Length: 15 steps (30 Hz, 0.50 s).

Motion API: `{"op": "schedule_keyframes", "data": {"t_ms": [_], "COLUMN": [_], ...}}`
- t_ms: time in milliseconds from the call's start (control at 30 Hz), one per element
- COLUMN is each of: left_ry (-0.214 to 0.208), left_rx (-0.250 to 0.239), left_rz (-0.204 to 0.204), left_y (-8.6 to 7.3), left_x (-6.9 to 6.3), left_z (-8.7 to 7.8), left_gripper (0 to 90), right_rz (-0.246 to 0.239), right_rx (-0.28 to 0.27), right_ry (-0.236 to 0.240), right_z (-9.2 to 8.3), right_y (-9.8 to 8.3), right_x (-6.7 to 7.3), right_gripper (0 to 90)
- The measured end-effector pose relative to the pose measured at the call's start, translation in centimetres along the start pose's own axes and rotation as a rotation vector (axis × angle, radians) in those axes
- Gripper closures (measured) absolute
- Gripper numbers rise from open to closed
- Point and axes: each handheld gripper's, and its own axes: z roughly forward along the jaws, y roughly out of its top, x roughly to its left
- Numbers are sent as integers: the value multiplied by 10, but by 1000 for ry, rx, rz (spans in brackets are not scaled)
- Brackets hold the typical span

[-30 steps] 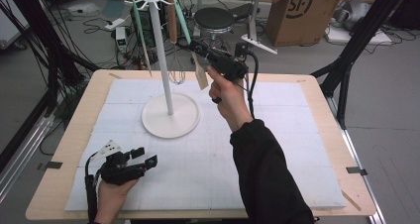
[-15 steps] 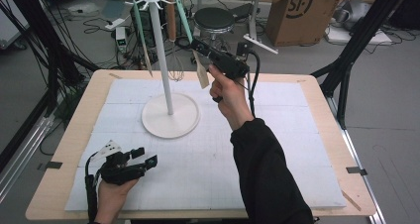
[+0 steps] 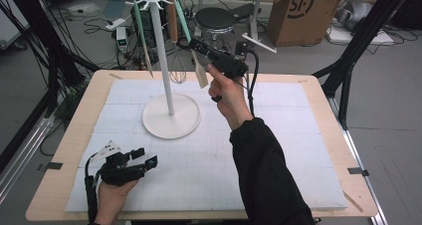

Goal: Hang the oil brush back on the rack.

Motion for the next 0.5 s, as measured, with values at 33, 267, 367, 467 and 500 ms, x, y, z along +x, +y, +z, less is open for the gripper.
{"op": "schedule_keyframes", "data": {"t_ms": [33,267,367,467,500], "left_ry": [1,-1,-1,-4,-2], "left_rx": [0,6,5,6,4], "left_rz": [1,10,8,7,5], "left_y": [0,0,0,0,0], "left_x": [0,0,0,-1,-1], "left_z": [0,0,0,0,0], "left_gripper": [281,280,282,282,282], "right_rz": [-7,2,2,7,9], "right_rx": [0,26,37,48,52], "right_ry": [2,10,16,24,24], "right_z": [1,8,10,11,11], "right_y": [0,-7,-9,-11,-11], "right_x": [0,2,2,1,2], "right_gripper": [828,828,827,825,825]}}
